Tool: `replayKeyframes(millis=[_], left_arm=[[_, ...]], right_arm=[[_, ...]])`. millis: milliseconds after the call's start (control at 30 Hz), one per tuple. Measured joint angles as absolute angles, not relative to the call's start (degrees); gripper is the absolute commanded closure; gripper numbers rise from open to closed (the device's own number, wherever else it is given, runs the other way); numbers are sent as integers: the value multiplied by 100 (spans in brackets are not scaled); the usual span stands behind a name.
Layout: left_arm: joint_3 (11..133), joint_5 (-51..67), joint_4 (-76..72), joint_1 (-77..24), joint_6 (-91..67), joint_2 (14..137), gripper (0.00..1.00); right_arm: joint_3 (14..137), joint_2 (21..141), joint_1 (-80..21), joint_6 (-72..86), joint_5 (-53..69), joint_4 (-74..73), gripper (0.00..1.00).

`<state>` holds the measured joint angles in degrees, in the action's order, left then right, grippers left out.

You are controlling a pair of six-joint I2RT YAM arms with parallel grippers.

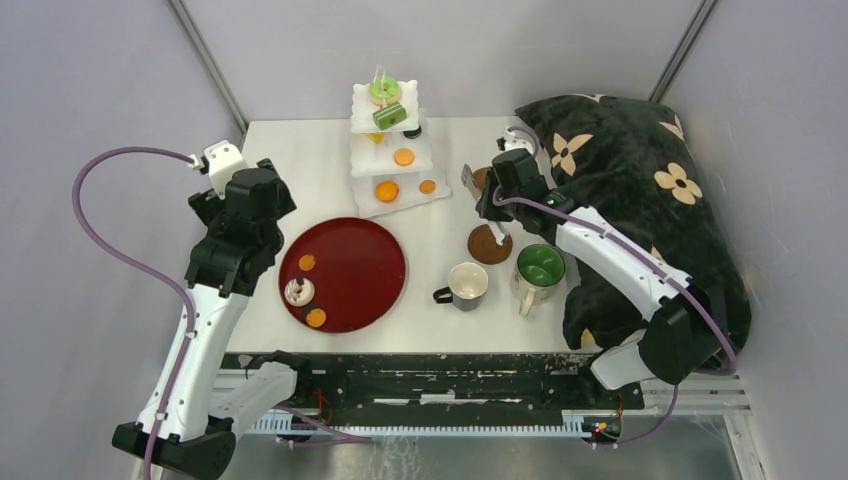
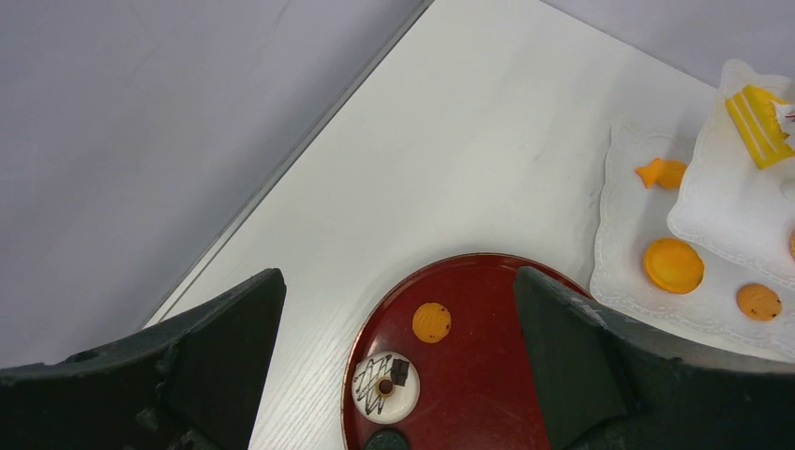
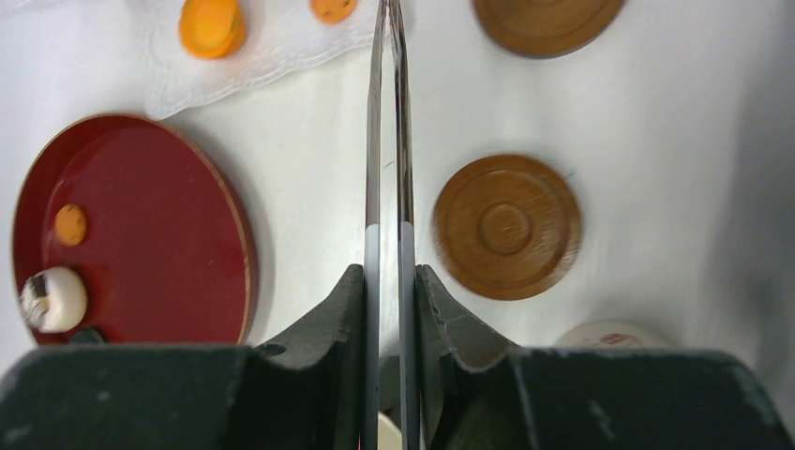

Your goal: Serve the afternoon tea

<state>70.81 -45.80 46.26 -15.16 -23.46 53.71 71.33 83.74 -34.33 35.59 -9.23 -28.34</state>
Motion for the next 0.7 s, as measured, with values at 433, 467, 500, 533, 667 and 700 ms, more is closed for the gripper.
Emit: replayKeyframes(millis=[433, 467, 500, 533, 667, 700], left_arm=[[6965, -4591, 4484, -1518, -2344, 5242, 1], [6965, -4593, 4484, -1516, -2344, 5231, 1], [6965, -4600, 4484, -1518, -2344, 5216, 1], [6965, -4604, 4484, -1516, -2344, 5205, 1], [6945, -4635, 4482, -1516, -2342, 5144, 1], [6941, -4633, 4482, -1516, -2344, 5135, 1]], right_arm=[[7985, 9319, -3022, 1962, -2064, -2687, 89], [8005, 9360, -2971, 1876, -2053, -2683, 88], [8038, 9406, -2906, 1780, -2016, -2685, 88], [8068, 9435, -2860, 1704, -1968, -2676, 88], [8090, 9439, -2773, 1509, -1890, -2554, 88], [8090, 9445, -2775, 1448, -1909, -2517, 89]])
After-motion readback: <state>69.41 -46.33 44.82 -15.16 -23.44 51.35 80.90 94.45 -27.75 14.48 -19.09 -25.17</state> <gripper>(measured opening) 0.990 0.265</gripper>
